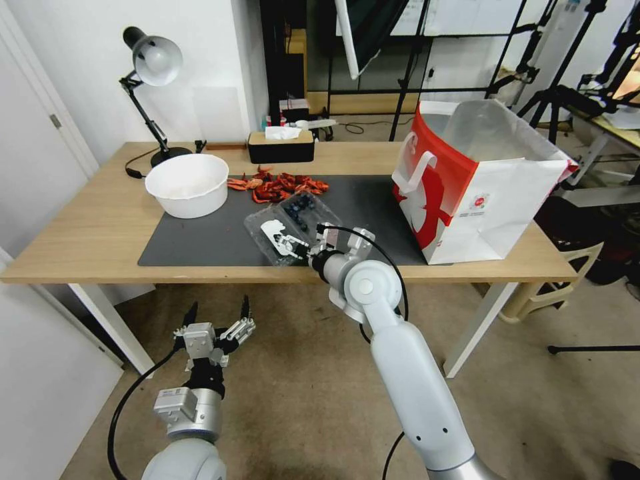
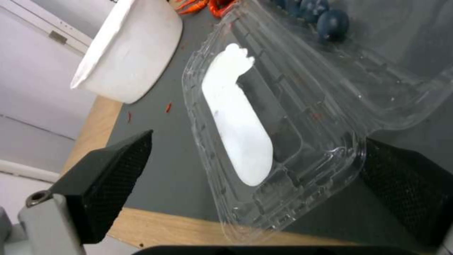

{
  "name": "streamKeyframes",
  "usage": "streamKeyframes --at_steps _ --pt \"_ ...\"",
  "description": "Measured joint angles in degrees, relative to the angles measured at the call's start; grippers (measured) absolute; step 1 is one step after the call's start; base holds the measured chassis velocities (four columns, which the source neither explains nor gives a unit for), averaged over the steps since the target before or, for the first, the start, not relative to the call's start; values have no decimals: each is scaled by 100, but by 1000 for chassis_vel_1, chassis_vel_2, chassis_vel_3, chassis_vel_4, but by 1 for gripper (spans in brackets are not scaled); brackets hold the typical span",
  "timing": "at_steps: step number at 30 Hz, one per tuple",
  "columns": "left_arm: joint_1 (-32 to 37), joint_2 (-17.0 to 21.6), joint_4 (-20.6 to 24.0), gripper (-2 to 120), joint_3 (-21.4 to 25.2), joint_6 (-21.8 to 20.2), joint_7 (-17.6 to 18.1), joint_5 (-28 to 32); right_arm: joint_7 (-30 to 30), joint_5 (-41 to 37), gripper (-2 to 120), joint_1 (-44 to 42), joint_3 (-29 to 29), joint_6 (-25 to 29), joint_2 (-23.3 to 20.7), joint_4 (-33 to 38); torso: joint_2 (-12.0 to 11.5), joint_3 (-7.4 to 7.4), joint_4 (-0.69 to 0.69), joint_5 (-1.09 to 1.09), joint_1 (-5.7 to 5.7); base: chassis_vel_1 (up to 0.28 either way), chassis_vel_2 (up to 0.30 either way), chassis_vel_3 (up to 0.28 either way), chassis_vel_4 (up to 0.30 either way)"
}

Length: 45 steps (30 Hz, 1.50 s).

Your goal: Close the takeout container lid, then place the container into the takeout bag.

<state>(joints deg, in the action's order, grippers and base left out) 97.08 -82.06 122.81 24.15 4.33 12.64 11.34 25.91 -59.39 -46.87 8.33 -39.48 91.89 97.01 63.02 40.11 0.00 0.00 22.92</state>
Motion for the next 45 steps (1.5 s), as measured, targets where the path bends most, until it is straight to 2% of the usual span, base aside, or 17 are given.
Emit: streamKeyframes --at_steps 7,29,45 --pt "24 -6 -13 100 28 67 3 19 -63 39 100 98 -45 14 26 -136 0 -1 0 0 0 0 0 0 0" --pt "135 -103 -50 100 24 239 8 -44 -895 752 100 126 -392 444 26 -180 1 0 0 0 1 0 0 0 0" --pt "177 -167 -88 100 18 326 13 -107 -1084 971 100 186 -826 620 25 -444 1 0 0 0 0 0 0 0 0"
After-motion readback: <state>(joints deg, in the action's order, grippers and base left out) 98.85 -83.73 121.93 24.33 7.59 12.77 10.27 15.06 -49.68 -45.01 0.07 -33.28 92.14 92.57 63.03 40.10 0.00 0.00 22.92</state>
